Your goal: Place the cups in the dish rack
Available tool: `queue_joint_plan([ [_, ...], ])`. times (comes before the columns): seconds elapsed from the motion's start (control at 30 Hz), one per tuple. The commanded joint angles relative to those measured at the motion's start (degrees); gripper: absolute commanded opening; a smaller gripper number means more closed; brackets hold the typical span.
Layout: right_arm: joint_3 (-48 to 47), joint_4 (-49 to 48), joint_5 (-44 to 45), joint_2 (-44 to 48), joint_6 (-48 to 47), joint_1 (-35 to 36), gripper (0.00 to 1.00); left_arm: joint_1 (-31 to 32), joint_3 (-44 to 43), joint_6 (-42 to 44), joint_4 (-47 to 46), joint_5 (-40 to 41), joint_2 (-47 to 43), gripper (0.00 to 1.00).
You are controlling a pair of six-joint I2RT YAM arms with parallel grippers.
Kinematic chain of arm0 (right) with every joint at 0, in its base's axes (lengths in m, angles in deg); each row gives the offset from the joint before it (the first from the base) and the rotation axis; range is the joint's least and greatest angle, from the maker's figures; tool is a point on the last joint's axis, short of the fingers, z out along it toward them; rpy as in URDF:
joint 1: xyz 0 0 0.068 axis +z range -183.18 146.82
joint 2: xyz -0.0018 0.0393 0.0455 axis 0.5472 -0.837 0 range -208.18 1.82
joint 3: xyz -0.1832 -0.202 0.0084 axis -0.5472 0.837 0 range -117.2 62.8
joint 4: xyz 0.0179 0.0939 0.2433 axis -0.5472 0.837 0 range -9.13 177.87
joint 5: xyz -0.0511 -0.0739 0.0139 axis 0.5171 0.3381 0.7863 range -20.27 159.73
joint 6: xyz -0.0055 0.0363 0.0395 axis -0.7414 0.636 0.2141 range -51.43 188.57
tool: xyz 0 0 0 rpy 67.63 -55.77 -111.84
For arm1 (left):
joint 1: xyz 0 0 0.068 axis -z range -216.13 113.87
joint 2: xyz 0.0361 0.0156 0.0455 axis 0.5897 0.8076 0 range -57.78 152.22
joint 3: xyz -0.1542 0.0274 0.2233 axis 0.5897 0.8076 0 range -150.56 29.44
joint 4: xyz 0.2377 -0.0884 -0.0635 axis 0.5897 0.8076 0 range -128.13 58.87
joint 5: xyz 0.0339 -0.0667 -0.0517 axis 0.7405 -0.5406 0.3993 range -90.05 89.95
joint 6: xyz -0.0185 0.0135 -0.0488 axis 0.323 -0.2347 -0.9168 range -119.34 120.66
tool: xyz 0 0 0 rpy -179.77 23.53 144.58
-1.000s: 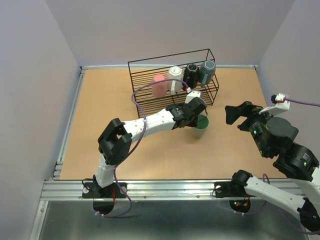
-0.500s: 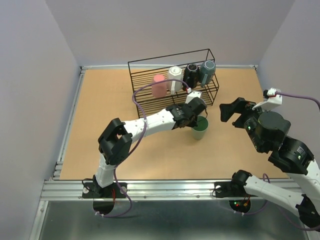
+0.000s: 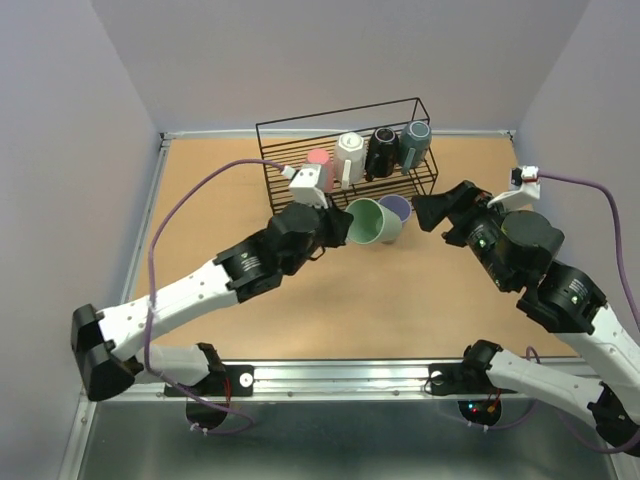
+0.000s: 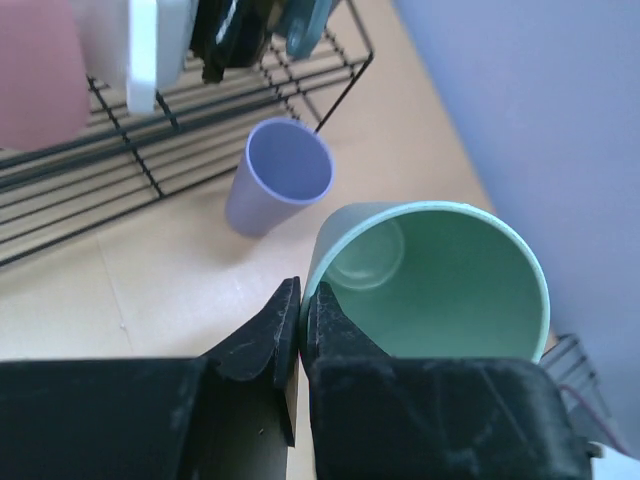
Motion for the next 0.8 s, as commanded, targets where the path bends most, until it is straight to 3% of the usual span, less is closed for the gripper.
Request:
queue_joint_plan([
  [0.0, 3.28, -15.23, -7.52, -0.22, 10.84, 0.48, 1.0, 0.11, 9.15, 0.26, -17.12, 3.74, -8.5, 0.0],
  [0.17, 1.97, -19.2, -13.06, -4.7, 17.72, 0.48, 1.0, 0.11, 19.88, -2.55, -25.68, 8.66, -20.2, 0.0],
  [0.37, 5.83, -26.14, -18.5, -6.9, 27.38, 0.48, 1.0, 0.19, 23.23, -3.17, -29.1, 9.46, -24.95, 0.0],
  [0.77, 9.7, -30.28, -20.36, -7.78, 33.9, 0.57, 1.0, 0.19, 26.48, -2.03, -34.29, 10.25, -31.89, 0.0],
])
